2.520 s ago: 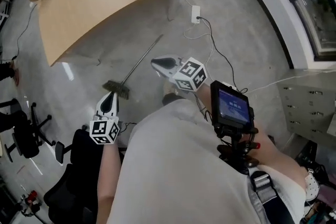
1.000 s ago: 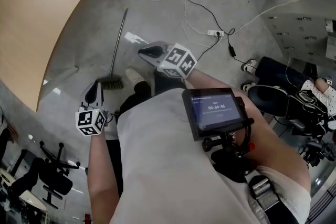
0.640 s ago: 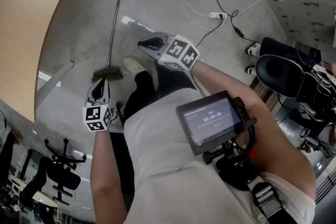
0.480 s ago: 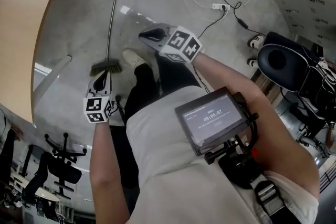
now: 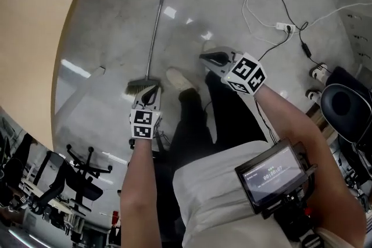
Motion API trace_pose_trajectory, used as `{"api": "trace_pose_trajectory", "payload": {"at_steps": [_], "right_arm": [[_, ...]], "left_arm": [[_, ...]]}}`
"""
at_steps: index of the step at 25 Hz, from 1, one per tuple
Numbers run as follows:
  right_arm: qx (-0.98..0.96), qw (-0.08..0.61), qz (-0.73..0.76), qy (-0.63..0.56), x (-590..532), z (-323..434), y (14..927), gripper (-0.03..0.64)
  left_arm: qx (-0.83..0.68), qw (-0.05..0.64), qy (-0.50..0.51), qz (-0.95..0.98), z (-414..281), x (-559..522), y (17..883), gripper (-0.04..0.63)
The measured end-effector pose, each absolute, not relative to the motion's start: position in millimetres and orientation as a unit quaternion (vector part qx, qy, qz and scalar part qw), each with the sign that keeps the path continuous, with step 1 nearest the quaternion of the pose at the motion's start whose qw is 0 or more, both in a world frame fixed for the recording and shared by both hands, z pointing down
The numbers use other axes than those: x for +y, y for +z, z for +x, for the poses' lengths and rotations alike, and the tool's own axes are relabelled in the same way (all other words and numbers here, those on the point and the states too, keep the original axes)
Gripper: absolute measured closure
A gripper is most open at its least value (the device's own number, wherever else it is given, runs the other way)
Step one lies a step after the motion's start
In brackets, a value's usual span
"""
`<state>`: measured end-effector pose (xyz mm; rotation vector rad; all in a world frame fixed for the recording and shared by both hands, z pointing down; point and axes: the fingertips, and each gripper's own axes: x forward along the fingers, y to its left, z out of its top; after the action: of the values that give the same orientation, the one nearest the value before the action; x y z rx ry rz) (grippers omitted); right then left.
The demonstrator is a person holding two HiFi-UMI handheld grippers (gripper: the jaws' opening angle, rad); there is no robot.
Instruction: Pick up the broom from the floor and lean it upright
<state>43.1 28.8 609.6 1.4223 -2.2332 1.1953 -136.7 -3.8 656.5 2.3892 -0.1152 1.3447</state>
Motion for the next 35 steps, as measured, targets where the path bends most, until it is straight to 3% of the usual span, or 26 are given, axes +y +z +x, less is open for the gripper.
{"api": "trace_pose_trajectory", "payload": {"at_steps": [12, 24, 35], "right_arm": [[-0.758, 0.151, 0.463, 0.433, 25, 71, 704, 0.597], [-0.767, 0.157, 0.454, 0.426, -1, 81, 815, 0.597], [-0.780, 0.168, 0.433, 0.419, -20, 98, 927, 0.597]], "left_arm": [[-0.065, 0.213, 0.528, 0.819, -114, -32, 762, 0.581], [-0.071, 0.241, 0.568, 0.784, -147, -39, 890, 0.581], [-0.070, 0.181, 0.582, 0.790, -128, -97, 1036, 0.581]]}}
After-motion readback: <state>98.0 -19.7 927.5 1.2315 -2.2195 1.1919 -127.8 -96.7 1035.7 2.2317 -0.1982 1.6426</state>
